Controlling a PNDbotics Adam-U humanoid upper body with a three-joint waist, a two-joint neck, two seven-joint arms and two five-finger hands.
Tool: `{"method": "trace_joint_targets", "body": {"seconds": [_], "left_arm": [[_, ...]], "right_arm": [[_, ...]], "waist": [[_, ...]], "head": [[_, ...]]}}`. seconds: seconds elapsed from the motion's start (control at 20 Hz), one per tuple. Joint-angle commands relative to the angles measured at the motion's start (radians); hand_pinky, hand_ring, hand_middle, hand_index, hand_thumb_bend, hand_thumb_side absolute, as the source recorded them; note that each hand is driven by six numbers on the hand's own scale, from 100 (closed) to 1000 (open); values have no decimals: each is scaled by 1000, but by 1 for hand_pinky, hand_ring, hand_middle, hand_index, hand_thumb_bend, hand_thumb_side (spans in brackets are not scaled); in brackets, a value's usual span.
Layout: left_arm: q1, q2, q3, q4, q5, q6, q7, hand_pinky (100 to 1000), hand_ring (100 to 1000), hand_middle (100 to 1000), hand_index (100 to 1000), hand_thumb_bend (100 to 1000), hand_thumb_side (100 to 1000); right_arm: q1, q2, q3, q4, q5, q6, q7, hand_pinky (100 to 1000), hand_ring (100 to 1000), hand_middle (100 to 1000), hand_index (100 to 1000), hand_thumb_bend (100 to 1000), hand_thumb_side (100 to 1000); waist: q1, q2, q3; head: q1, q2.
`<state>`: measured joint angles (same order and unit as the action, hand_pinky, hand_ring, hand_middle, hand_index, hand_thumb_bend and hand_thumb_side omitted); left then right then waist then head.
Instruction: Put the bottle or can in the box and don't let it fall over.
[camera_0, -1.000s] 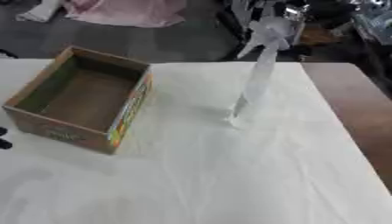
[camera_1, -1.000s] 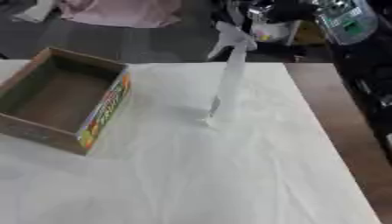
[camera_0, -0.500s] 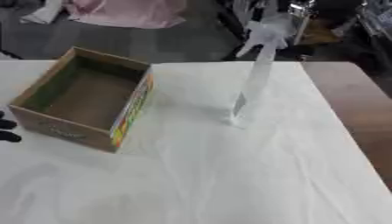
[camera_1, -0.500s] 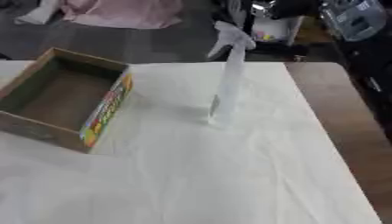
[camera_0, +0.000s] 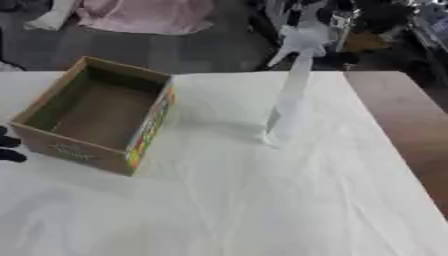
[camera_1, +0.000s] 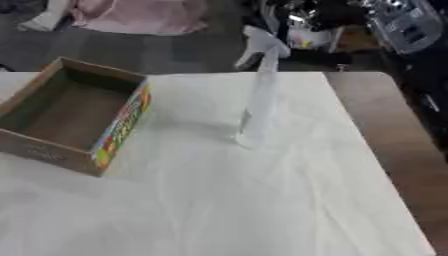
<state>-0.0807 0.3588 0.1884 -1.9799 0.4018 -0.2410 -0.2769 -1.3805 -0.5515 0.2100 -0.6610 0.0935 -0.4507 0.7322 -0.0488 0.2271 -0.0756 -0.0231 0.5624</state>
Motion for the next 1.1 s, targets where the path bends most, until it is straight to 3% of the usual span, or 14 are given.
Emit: {"method": "trace_joint_targets", "body": {"seconds": [0.05,1.1], "left_arm": [[-7,9,4,-20,7,-1,1,605,676,663,900,122,779],[-9,3,3,-20,1,11,-2,602,666,651,894,126,783]], "right_arm": [[-17,-31,-3,-7,9,-179,175,822,1000,870,938,156,571],[-10,10,12,34,37,-183,175,809,1000,857,930,154,594]], "waist": [[5,-24,0],[-1,-16,2]], "head": [[-2,-2],[-12,0]]}}
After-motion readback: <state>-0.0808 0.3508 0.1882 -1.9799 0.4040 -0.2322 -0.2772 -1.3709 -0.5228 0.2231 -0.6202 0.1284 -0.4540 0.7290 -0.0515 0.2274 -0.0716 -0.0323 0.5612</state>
